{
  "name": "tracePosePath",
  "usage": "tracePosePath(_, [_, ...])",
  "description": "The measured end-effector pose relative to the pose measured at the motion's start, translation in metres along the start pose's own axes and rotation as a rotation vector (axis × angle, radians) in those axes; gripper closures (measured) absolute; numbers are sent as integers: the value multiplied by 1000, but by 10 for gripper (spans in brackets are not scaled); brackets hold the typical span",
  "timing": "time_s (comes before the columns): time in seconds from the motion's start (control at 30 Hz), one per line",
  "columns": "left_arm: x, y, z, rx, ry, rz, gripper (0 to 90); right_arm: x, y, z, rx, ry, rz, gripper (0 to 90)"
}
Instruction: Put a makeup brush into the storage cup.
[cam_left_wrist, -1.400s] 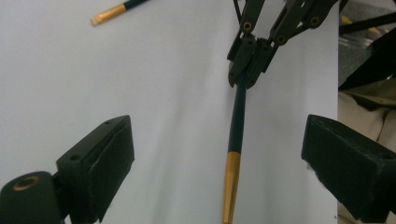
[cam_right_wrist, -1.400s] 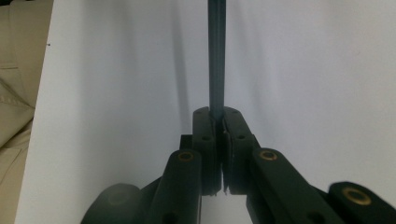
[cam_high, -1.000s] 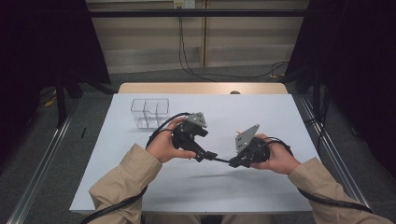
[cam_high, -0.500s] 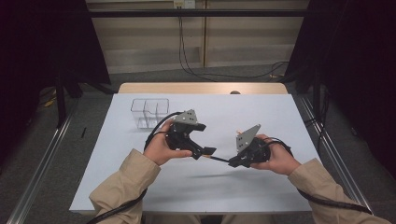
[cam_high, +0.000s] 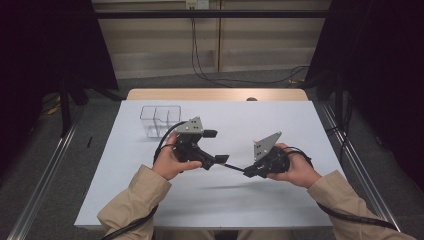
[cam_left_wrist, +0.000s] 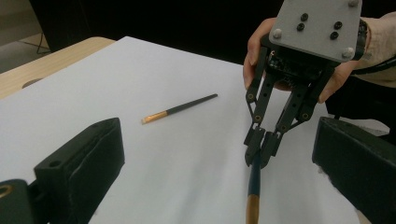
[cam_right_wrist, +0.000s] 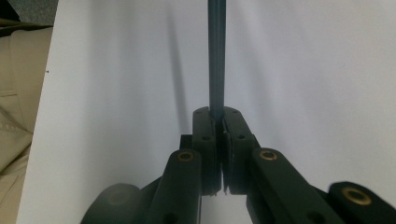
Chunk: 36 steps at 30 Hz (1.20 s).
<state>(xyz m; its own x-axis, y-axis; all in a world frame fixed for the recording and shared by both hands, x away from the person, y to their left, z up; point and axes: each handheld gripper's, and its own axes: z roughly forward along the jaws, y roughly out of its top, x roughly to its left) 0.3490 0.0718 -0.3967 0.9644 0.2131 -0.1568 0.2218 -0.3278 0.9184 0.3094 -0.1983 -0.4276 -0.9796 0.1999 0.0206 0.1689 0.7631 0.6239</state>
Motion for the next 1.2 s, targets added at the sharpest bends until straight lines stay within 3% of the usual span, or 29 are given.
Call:
tracePosePath(0.4, [0, 0, 1, -17, -1, -6, 19, -2, -2, -3, -64, -22, 28, 854])
tracePosePath(0.67, [-1, -2, 3, -39, -3, -11, 19, -1, -6, -10, -191, -34, 68, 854])
tracePosePath(1.2, [-1, -4, 7, -65, -14, -30, 24, 1, -9, -8, -384, -51, 152, 854])
